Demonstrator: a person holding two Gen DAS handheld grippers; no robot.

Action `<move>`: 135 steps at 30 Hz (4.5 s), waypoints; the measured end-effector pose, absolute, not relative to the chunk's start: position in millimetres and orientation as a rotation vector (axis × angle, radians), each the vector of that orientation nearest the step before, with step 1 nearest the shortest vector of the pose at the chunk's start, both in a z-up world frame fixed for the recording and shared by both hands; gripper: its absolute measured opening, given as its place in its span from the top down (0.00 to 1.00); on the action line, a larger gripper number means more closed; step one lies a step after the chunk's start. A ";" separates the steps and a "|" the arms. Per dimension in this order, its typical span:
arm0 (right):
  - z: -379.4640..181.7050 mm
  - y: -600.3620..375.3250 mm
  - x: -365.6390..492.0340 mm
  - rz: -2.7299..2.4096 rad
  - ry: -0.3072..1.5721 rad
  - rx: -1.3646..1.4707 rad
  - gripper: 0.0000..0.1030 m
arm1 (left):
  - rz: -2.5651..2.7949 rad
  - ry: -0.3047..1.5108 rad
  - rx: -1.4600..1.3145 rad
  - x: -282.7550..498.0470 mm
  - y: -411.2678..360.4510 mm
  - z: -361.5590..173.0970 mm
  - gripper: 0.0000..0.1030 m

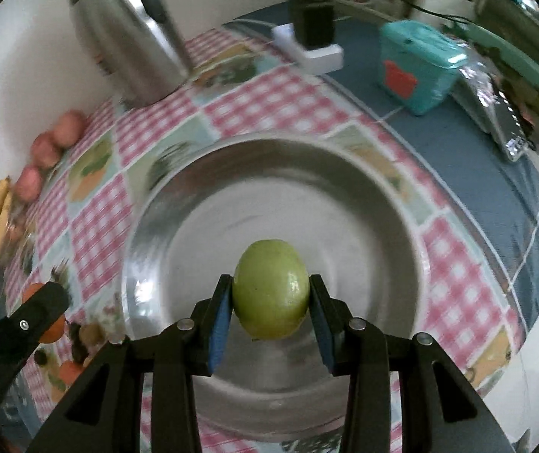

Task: Organize fruits
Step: 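Carry the tangerine and green apple over the steel plate with both grippers, then open the left gripper over the plate while the right gripper releases the apple, then move both grippers back toward the remaining fruits beside the plate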

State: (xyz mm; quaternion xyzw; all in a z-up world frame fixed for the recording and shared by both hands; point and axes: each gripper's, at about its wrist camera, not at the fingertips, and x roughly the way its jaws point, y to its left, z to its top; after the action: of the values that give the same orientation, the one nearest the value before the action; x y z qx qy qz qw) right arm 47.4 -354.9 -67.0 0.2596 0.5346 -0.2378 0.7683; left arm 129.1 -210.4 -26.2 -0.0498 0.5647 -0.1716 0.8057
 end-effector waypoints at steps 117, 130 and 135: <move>-54.9 -253.6 76.1 -0.225 1.158 0.336 0.13 | 0.120 1.047 -0.123 111.8 -7.0 -17.0 0.00; -56.4 -209.5 86.5 -0.071 1.185 0.321 0.13 | 0.050 1.157 -0.202 116.5 -3.7 -39.3 0.00; -61.1 -210.0 88.1 -0.055 1.186 0.340 0.13 | 0.038 1.190 -0.221 115.2 -5.0 -49.1 0.01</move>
State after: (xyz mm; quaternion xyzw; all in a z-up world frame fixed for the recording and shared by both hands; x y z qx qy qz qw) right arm 88.1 -210.0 -61.1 0.1594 0.5560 -0.0258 0.8153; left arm 115.2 -5.0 -49.1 -0.1039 0.5592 0.0179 0.8223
